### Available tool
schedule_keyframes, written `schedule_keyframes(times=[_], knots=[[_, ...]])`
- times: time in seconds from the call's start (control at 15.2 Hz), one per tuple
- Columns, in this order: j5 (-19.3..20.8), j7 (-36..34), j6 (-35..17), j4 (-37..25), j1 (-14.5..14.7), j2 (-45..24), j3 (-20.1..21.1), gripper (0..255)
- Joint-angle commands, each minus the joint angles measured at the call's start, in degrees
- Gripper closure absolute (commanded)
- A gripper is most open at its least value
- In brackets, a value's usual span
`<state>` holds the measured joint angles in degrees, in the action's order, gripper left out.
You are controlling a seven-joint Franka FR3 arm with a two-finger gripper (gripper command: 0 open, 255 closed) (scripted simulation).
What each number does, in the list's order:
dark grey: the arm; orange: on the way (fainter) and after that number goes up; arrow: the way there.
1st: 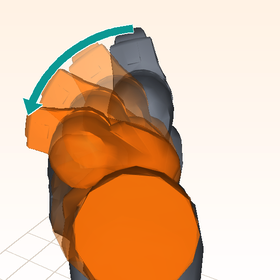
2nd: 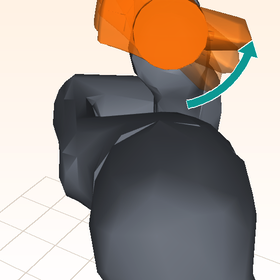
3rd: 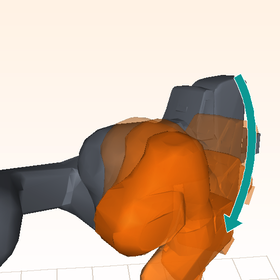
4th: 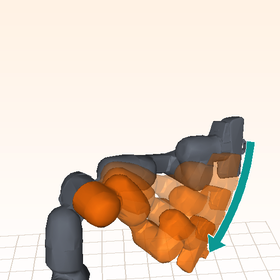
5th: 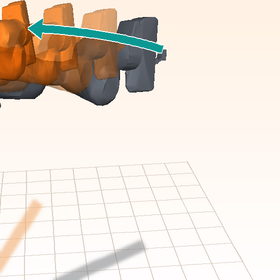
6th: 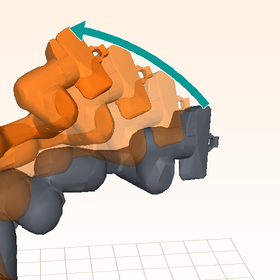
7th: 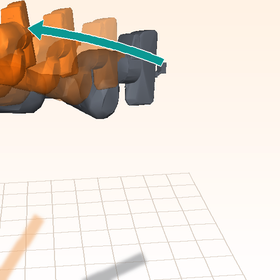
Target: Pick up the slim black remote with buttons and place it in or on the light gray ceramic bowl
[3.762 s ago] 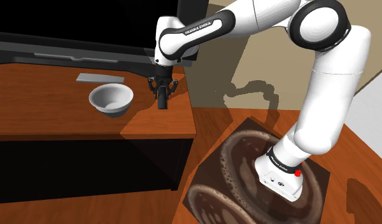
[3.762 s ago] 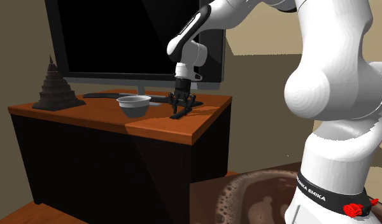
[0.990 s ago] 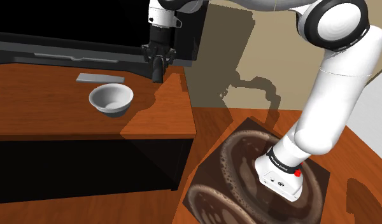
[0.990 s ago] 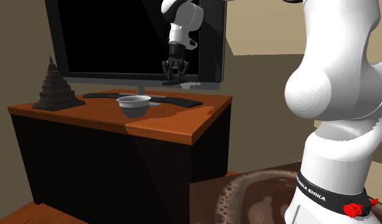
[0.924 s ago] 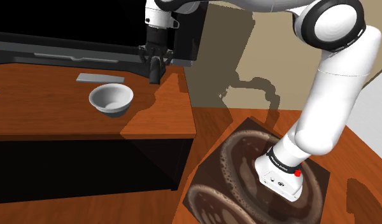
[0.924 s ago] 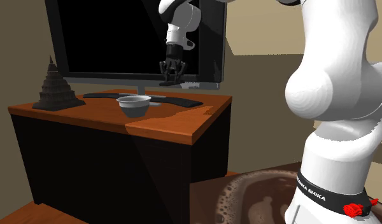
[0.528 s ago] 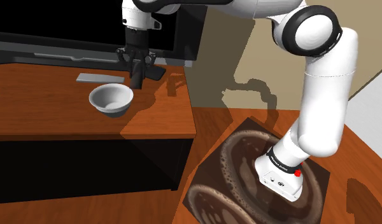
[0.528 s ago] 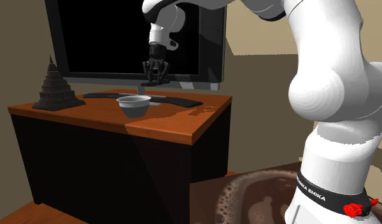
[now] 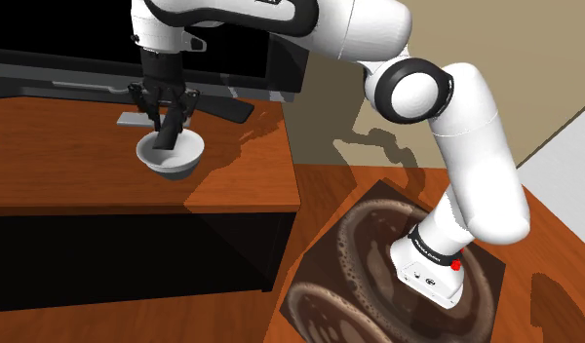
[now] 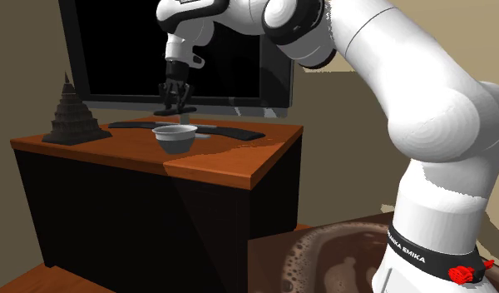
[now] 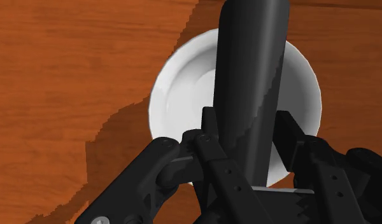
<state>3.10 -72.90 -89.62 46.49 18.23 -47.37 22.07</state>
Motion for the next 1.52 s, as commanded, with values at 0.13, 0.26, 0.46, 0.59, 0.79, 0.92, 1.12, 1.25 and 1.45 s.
schedule_keyframes(times=[0.13, 0.26, 0.46, 0.59, 0.79, 0.92, 1.12, 1.25, 1.45], knots=[[0.1, -0.3, -2.7, 2.2, 0.2, -0.4, -0.1, 255], [0.0, -0.1, -4.6, 4.6, -0.2, 0.0, 0.0, 255], [0.0, 0.1, -7.2, 7.7, -0.7, 0.4, 0.0, 255], [-0.1, 0.3, -8.6, 9.3, -1.0, 0.5, 0.0, 255], [-0.1, 0.3, -8.6, 9.3, -1.0, 0.5, 0.0, 255], [-0.1, 0.3, -8.6, 9.3, -1.0, 0.5, 0.0, 255], [0.0, 0.3, -8.4, 9.0, -0.9, 0.4, 0.0, 0], [0.0, 0.2, -8.4, 8.9, -0.9, 0.3, -0.1, 0], [-0.1, 0.3, -8.6, 9.3, -1.0, 0.5, 0.0, 0]])
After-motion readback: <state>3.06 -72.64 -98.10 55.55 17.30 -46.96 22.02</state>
